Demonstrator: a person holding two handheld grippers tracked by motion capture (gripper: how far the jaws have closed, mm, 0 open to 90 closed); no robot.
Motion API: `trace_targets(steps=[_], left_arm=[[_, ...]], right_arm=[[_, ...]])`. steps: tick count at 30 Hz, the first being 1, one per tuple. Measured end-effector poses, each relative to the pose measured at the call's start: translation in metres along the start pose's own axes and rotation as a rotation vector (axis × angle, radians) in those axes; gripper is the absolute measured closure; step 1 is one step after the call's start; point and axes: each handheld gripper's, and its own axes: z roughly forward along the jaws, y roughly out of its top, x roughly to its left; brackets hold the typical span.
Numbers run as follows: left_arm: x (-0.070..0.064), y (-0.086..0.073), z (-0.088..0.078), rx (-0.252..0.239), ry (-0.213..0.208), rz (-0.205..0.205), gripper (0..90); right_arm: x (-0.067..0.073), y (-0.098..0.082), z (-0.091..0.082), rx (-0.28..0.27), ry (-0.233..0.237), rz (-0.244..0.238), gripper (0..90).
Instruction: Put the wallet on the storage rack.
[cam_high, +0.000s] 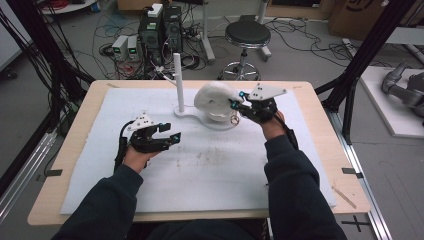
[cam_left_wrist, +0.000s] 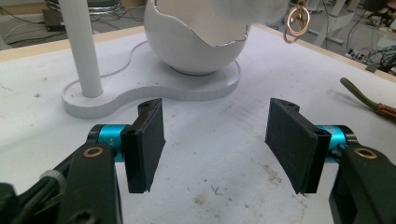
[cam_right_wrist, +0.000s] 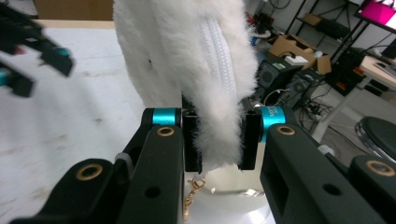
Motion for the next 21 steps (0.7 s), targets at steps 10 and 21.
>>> trace_targets(steps=[10,21], left_arm=[[0.001,-0.002,0.0,0.001,0.003,-0.002,37.7],[0.004,-0.003,-0.003,0.005,0.012,-0.009,37.9]], right_arm=[[-0.028,0.012,0.035,0.041,-0.047,-0.062,77.4],[-0.038,-0.008,0.037,0.15,-0.105,-0.125,77.4]])
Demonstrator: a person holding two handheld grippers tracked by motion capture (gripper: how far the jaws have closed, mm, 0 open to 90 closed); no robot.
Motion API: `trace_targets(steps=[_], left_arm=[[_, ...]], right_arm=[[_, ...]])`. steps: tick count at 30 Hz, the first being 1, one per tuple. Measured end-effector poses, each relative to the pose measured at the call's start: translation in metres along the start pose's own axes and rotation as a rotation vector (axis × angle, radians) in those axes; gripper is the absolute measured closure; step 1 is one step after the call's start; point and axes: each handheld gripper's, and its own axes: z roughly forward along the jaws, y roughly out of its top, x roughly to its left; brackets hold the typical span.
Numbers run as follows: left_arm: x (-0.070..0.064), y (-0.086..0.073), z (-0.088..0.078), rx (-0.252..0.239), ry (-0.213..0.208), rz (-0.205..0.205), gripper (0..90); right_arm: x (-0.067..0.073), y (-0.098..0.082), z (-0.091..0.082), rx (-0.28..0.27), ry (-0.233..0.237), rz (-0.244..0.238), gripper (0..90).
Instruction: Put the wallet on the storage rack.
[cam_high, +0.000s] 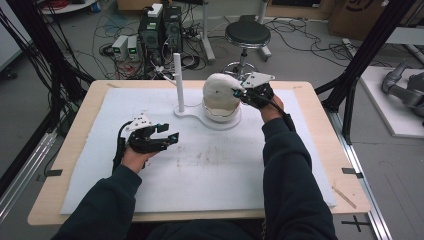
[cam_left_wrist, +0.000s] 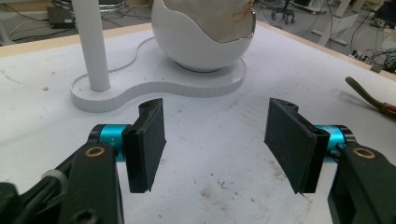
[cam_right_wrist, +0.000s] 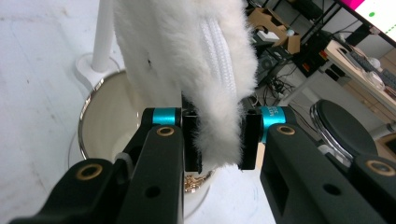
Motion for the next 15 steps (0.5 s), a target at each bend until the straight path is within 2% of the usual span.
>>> trace_targets(steps=[3,7,8,9,10,12,15], left_arm=[[0.0,0.0,-0.001,-0.004,0.004,-0.001,37.8],[0.001,0.0,-0.002,-0.006,0.007,0.001,37.4],[0.002,0.0,-0.002,-0.006,0.011,0.001,37.4],[0.002,0.0,-0.003,-0.008,0.021,0.0,33.2],[0.003,0.0,-0.003,-0.005,0.035,-0.001,33.2],[0.005,-0.001,-0.004,0.006,0.059,-0.003,22.3],[0.008,-0.001,-0.006,0.002,0.06,-0.005,22.2]], right_arm=[[0.004,-0.007,0.002,0.043,-0.003,-0.029,77.3],[0.014,-0.006,0.012,0.089,-0.001,-0.1,77.4],[0.014,-0.006,0.012,0.089,-0.001,-0.1,77.4],[0.019,-0.006,0.019,0.12,-0.003,-0.126,77.5],[0.019,-0.006,0.019,0.12,-0.003,-0.126,77.5],[0.025,-0.009,0.03,0.164,-0.003,-0.138,77.5],[0.027,-0.01,0.034,0.175,-0.003,-0.142,77.4]])
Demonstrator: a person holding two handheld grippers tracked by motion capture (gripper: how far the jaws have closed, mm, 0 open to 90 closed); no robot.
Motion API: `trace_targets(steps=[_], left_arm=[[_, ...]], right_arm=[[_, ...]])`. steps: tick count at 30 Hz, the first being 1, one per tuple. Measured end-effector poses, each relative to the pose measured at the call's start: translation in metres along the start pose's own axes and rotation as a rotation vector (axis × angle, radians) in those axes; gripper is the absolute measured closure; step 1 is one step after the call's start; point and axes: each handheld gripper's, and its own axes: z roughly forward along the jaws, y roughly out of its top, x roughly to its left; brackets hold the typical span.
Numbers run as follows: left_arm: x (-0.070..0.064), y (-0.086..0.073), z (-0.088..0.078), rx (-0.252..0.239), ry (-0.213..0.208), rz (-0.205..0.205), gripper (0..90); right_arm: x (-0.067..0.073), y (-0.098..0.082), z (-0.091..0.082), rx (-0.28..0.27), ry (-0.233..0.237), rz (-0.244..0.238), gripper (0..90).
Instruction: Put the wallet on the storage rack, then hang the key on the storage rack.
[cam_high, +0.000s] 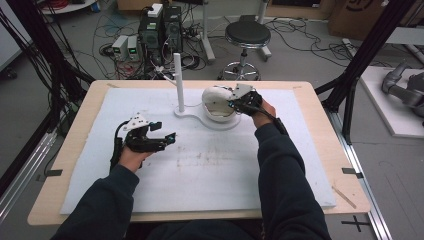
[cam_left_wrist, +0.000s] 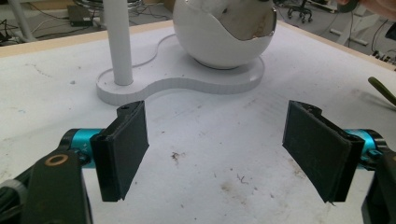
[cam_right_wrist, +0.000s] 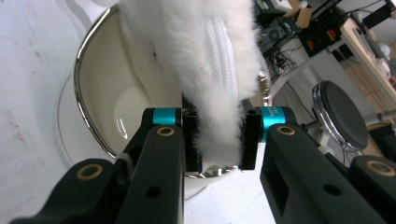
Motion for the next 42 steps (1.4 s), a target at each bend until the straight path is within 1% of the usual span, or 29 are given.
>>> trace_targets(steps=[2,3,4,5,6,7,8,9,11,12,13,14,15,17,18,19,20,21,22,23,24,26,27,30,31,32,36,40,42], left_arm=[[0.002,0.0,-0.002,-0.005,0.002,-0.003,22.2],[0.002,0.0,-0.002,-0.007,0.004,-0.008,22.2],[0.003,0.0,-0.003,-0.006,0.003,-0.007,22.2],[0.004,-0.001,-0.003,-0.003,0.003,-0.008,22.2],[0.004,-0.001,-0.004,-0.003,0.002,-0.012,22.2],[0.004,-0.001,-0.004,-0.003,0.002,-0.012,22.2],[0.004,-0.001,-0.004,-0.004,0.0,-0.011,22.2],[0.004,-0.001,-0.004,-0.004,0.001,-0.012,22.2],[0.005,-0.001,-0.005,-0.008,0.0,-0.014,22.2],[0.005,-0.001,-0.005,-0.007,-0.001,-0.015,22.2],[0.006,-0.001,-0.006,-0.009,0.003,-0.015,22.2],[0.007,-0.001,-0.007,-0.011,0.006,-0.013,22.2],[0.008,-0.001,-0.008,-0.017,0.018,-0.017,22.2],[0.011,-0.001,-0.01,-0.021,0.031,-0.02,21.7],[0.012,-0.001,-0.011,-0.021,0.038,-0.019,20.5],[0.014,-0.002,-0.013,-0.022,0.049,-0.019,20.5],[0.015,-0.002,-0.014,-0.024,0.053,-0.02,20.6],[0.017,-0.002,-0.015,-0.025,0.059,-0.018,20.5],[0.018,-0.002,-0.016,-0.028,0.061,-0.018,20.5],[0.02,-0.002,-0.017,-0.034,0.063,-0.022,20.5],[0.021,-0.002,-0.017,-0.034,0.067,-0.021,20.6],[0.022,-0.003,-0.018,-0.035,0.071,-0.026,20.6],[0.023,-0.003,-0.019,-0.034,0.069,-0.025,20.6],[0.023,-0.003,-0.019,-0.034,0.07,-0.021,20.6],[0.022,-0.003,-0.018,-0.031,0.071,-0.02,20.6],[0.022,-0.003,-0.018,-0.029,0.07,-0.015,20.6],[0.02,-0.003,-0.018,-0.017,0.069,-0.001,20.6],[0.021,-0.004,-0.019,-0.019,0.07,-0.008,20.6],[0.022,-0.004,-0.019,-0.021,0.07,-0.013,20.6]], right_arm=[[-0.001,-0.002,0.002,0.009,0.013,0.027,76.7],[-0.003,-0.005,0.002,0.017,0.056,0.09,74.8],[-0.003,-0.005,0.002,0.017,0.056,0.09,74.8],[-0.004,-0.007,0.001,0.017,0.078,0.115,72.2],[-0.008,-0.01,-0.004,0.011,0.111,0.2,56.5],[-0.008,-0.01,-0.004,0.011,0.111,0.2,56.5],[-0.013,-0.014,-0.012,-0.019,0.137,0.313,51.9],[-0.013,-0.014,-0.012,-0.019,0.137,0.313,48.2],[-0.019,-0.02,-0.024,-0.063,0.175,0.421,43.0],[-0.022,-0.023,-0.03,-0.073,0.191,0.463,40.9],[-0.026,-0.029,-0.044,-0.081,0.202,0.529,37.9],[-0.026,-0.029,-0.044,-0.081,0.202,0.529,37.9],[-0.024,-0.039,-0.061,-0.116,0.168,0.532,37.3],[-0.024,-0.042,-0.066,-0.102,0.163,0.53,35.2],[-0.021,-0.052,-0.077,-0.108,0.127,0.521,33.6],[-0.021,-0.052,-0.077,-0.108,0.127,0.521,33.6],[-0.017,-0.061,-0.084,-0.124,0.106,0.528,33.1],[-0.011,-0.075,-0.092,-0.117,0.088,0.554,30.0],[-0.011,-0.075,-0.092,-0.117,0.088,0.554,30.0],[-0.008,-0.082,-0.097,-0.112,0.079,0.561,29.9],[0.0,-0.095,-0.104,-0.104,0.078,0.582,28.6],[0.005,-0.1,-0.108,-0.093,0.082,0.591,28.0],[0.014,-0.11,-0.114,-0.077,0.081,0.589,28.0],[0.026,-0.123,-0.119,-0.047,0.064,0.581,27.9],[0.026,-0.123,-0.119,-0.047,0.064,0.581,27.9],[0.031,-0.132,-0.12,-0.014,0.051,0.585,28.0],[0.033,-0.14,-0.124,0.004,0.045,0.595,28.0],[0.034,-0.143,-0.13,0.012,0.031,0.576,28.2],[0.038,-0.145,-0.132,0.064,0.053,0.554,30.9]])
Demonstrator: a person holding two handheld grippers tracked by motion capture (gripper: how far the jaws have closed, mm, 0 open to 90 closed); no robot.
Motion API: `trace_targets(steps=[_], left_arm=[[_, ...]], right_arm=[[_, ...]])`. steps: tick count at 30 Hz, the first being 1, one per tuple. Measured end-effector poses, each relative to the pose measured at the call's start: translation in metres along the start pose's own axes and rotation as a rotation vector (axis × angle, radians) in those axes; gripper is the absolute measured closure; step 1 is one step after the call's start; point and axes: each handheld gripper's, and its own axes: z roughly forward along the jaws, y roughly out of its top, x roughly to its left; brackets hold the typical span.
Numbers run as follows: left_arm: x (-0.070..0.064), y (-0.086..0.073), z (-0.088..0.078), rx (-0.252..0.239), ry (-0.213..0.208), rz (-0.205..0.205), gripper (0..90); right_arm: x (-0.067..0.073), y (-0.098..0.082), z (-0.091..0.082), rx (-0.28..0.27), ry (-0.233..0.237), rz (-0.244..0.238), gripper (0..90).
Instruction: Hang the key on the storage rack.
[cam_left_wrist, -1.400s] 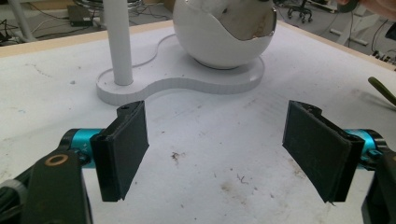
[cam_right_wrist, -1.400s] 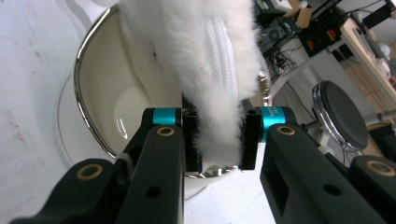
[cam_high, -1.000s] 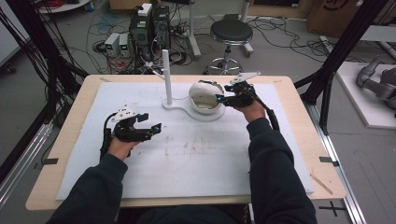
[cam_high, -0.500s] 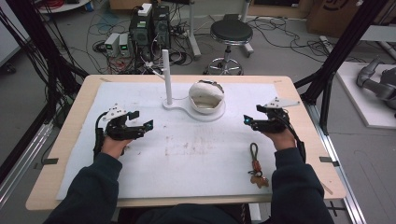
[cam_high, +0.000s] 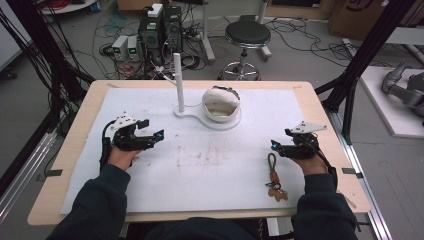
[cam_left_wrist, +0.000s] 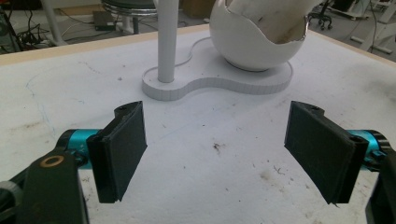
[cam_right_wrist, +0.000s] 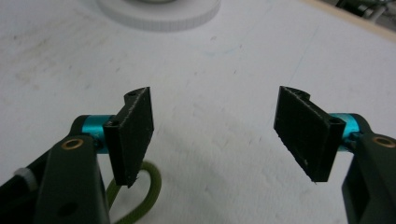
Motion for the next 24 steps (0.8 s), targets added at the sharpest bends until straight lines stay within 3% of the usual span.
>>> trace_targets(steps=[2,7,14,21,24], left_arm=[[0.0,0.0,0.001,0.002,-0.003,-0.002,20.6],[-0.001,-0.001,0.002,0.014,-0.012,0.001,21.2],[-0.004,-0.001,0.002,0.035,-0.013,0.018,22.0],[-0.006,-0.005,0.005,0.049,-0.01,0.019,23.2],[-0.006,-0.005,0.006,0.052,-0.012,0.012,23.4]], right_arm=[[0.001,-0.002,-0.001,0.015,0.009,-0.001,32.5],[0.001,-0.018,-0.001,0.086,0.122,0.015,40.7],[0.0,-0.023,0.007,0.104,0.169,0.017,53.3],[0.001,-0.022,0.01,0.116,0.239,-0.011,59.4],[0.004,-0.023,0.016,0.148,0.236,-0.04,63.7]])
